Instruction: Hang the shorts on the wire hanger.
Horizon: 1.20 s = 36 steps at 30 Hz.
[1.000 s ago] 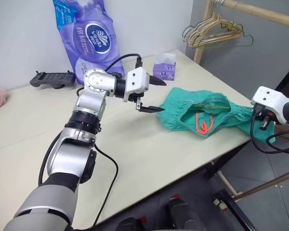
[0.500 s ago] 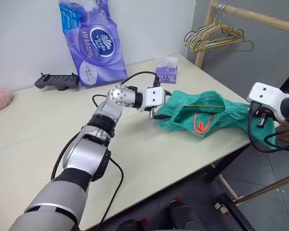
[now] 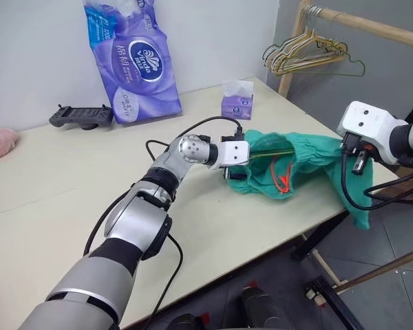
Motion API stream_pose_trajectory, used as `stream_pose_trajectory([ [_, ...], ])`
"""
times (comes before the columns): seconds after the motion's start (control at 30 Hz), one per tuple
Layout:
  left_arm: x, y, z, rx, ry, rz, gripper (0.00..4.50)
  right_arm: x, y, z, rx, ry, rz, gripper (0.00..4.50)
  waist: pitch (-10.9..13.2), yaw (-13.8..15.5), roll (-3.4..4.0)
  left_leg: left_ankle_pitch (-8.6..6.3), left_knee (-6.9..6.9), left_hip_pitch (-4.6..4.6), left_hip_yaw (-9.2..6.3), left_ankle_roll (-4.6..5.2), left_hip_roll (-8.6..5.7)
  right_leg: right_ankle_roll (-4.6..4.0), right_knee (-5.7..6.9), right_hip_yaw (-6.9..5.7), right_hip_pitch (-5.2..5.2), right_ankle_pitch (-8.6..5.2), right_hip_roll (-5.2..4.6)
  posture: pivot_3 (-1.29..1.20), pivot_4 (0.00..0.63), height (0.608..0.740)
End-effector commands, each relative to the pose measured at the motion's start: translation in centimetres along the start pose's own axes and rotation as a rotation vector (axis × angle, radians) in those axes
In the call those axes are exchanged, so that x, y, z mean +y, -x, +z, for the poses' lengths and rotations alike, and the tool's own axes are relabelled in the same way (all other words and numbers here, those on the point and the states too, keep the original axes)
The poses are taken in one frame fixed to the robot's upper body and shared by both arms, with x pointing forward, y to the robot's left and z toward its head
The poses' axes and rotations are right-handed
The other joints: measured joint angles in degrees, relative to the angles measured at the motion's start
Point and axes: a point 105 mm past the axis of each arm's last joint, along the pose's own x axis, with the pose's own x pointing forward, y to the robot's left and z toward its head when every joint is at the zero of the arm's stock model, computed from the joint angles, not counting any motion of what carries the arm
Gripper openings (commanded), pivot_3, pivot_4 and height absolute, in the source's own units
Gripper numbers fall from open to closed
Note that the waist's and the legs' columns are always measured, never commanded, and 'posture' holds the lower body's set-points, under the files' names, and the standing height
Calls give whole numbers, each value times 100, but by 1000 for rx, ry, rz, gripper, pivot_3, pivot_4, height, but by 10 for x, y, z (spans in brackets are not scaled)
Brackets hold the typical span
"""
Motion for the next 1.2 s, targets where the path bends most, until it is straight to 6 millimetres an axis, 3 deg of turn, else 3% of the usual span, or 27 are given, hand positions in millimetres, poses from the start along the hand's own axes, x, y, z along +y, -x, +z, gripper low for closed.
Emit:
stream_pose_trajectory([
  [0.03, 19, -1, 14, -15, -25, 79, 3670, 7, 10, 18, -53, 30, 10, 0, 0, -2, 0, 0, 0, 0, -1, 0, 0, 0, 0, -1, 0, 0, 0, -277, 0, 740],
  [0.23, 22, -1, 16, -24, -23, 84, 1832, 17, 8, 16, -36, 49, 31, 0, 0, -4, 0, -1, 0, 0, -2, -1, 0, 0, 0, -4, -1, 0, -2, -274, 0, 740],
  [0.43, 24, 1, 18, -38, -6, 90, 56, 13, 3, 5, 29, 136, -22, 0, -1, -2, -1, -1, 0, 0, -2, -2, 0, 0, 0, -5, -1, 0, -4, -268, 0, 740],
  [0.57, 25, 0, 23, -56, 3, 83, 19, 8, -1, 3, 44, 165, -49, 0, -1, -2, -1, 0, 0, 0, -1, -2, 0, 0, 0, -4, -1, 0, -4, -264, 0, 740],
  [0.67, 26, 0, 25, -58, -3, 81, 0, 6, -5, 0, 61, 188, -57, 752, -2, -1, -2, 0, 0, 0, -1, -2, 0, 0, 0, -5, -1, 0, -4, -264, 0, 740],
  [0.83, 29, 1, 27, -55, -8, 84, 0, 6, -4, -12, 145, 304, -55, 2466, -2, 0, -2, 0, 0, -1, -1, -2, 0, 0, 0, -5, -1, 0, -4, -260, 0, 740],
  [0.93, 30, 1, 27, -50, -24, 80, 0, 10, -3, -8, 148, 314, -44, 3435, -2, 0, -2, 0, 0, 0, 1, -2, 0, 1, -1, -4, -1, 0, -4, -264, 0, 740],
  [1.2, 29, -1, 28, -27, -63, 73, 0, 1, -15, 23, 97, 358, -77, 3435, -4, -104, -2, 0, 0, -2, -2, -3, 0, 0, -1, -6, -3, 0, -3, -256, 0, 740],
])
